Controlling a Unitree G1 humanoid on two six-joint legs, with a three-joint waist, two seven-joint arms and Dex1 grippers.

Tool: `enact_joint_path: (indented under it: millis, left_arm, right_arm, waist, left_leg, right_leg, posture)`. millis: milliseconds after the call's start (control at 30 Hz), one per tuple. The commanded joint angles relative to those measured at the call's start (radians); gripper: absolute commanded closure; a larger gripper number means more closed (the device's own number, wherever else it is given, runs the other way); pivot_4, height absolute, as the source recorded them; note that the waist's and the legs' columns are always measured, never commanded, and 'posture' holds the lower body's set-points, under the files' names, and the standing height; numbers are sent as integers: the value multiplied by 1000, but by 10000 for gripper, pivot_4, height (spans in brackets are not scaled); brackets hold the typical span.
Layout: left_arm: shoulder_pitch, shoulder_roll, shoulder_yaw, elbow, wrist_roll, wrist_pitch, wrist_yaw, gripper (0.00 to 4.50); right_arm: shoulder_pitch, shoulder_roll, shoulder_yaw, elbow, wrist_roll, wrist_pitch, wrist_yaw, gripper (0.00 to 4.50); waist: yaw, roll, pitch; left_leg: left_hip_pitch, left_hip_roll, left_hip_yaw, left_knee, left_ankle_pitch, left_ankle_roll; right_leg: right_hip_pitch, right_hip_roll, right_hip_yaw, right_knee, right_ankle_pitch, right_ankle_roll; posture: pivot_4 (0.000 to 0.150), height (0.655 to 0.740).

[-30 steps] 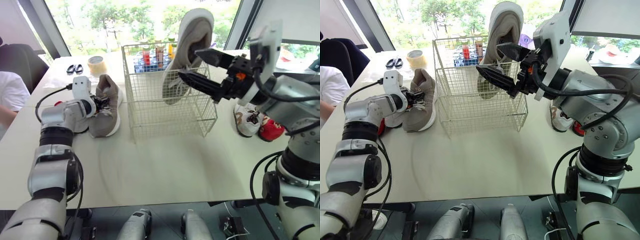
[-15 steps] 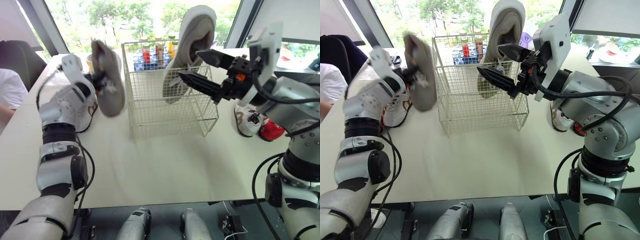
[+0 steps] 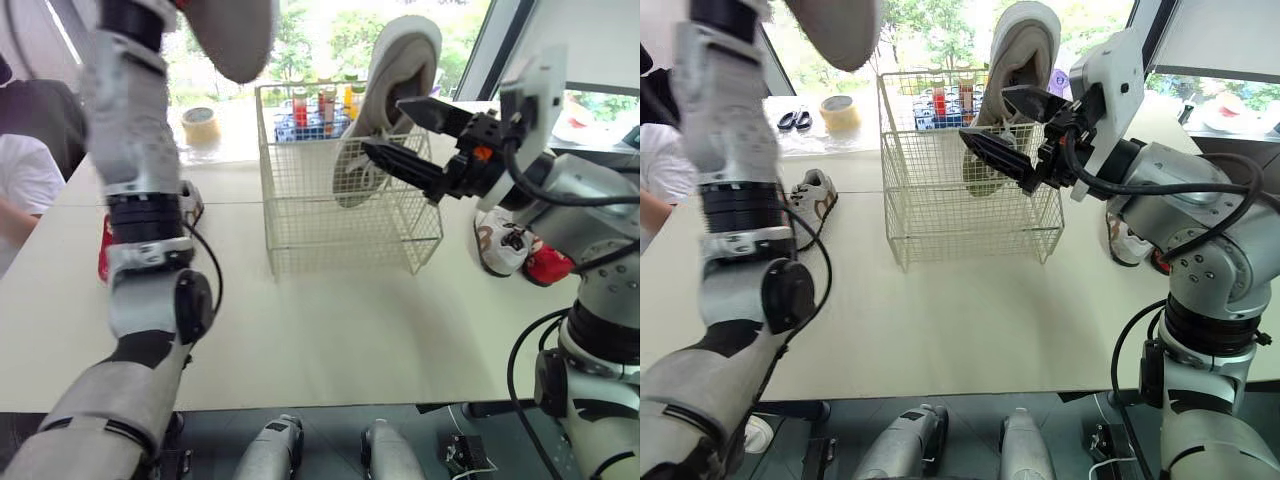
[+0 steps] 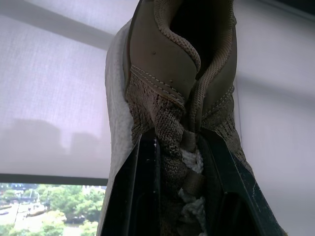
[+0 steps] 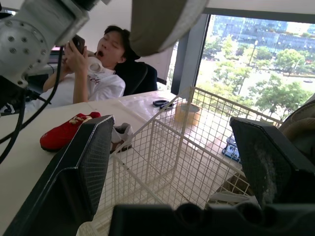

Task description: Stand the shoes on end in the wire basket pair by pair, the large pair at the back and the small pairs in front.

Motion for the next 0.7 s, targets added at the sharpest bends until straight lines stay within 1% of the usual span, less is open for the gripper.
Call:
enact_joint_path:
  millis: [33, 100, 200, 333, 367, 500, 600, 700]
  left_arm:
    - [-56, -56, -25, 137, 89, -288, 51, 40401]
    - [-75, -93, -39, 254, 133, -446, 71, 40401]
    - [-103, -117, -59, 421, 196, -630, 103, 40401]
    - [-114, -125, -93, 580, 299, -796, 199, 40401]
    - [-109, -124, -111, 606, 344, -831, 241, 40401]
    - [-82, -120, -177, 673, 492, -906, 401, 40401]
    - [-62, -116, -217, 705, 569, -912, 500, 40401]
    - [-41, -109, -245, 728, 607, -903, 554, 40401]
  right_arm:
    - [5, -9, -20, -44, 18, -19, -23, 4181]
    - [11, -9, -19, -54, 23, -18, -35, 4181]
    - [16, -11, -18, -65, 31, -18, -51, 4181]
    - [15, -9, -16, -76, 41, -16, -73, 4181]
    - [15, -9, -15, -78, 43, -16, -78, 4181]
    - [13, -10, -11, -87, 52, -14, -97, 4181]
    - [12, -13, -11, -92, 60, -11, -106, 4181]
    - [13, -18, -9, -95, 66, -11, -113, 4181]
  waist:
    - [3, 0, 0]
    - [0, 0, 0]
    - [-4, -1, 0]
    - [-11, -1, 0]
    - [-11, -1, 0]
    - [-12, -1, 0]
    - [-12, -1, 0]
    - [-11, 0, 0]
  left_leg:
    - [0, 0, 0, 0, 0, 1]
    - [-1, 0, 0, 0, 0, 0]
    - [-2, 0, 1, 0, 0, 0]
    - [-2, 0, 1, 0, -1, 1]
    - [-2, 0, 1, 0, -2, 3]
    - [-2, 0, 1, 0, -2, 3]
    - [-2, -1, 1, 1, -2, 3]
    - [-1, -1, 1, 1, -2, 3]
  right_leg:
    - [0, 0, 0, 0, 0, 0]
    - [-1, 0, 1, 0, 0, 0]
    - [-2, 0, 1, -1, 0, 0]
    - [-2, -1, 1, -1, 0, 0]
    - [-2, -1, 1, -1, 0, 0]
    - [-2, 0, 1, -1, 0, 1]
    - [-2, 0, 1, 0, 0, 1]
    - [-1, 0, 1, 0, 0, 1]
  posture:
    - [1500, 7400]
    - [1500, 7400]
    - [1500, 7400]
    - [1500, 7400]
    - [1500, 7400]
    - [1500, 7400]
    - [1500, 7400]
    - [1500, 7400]
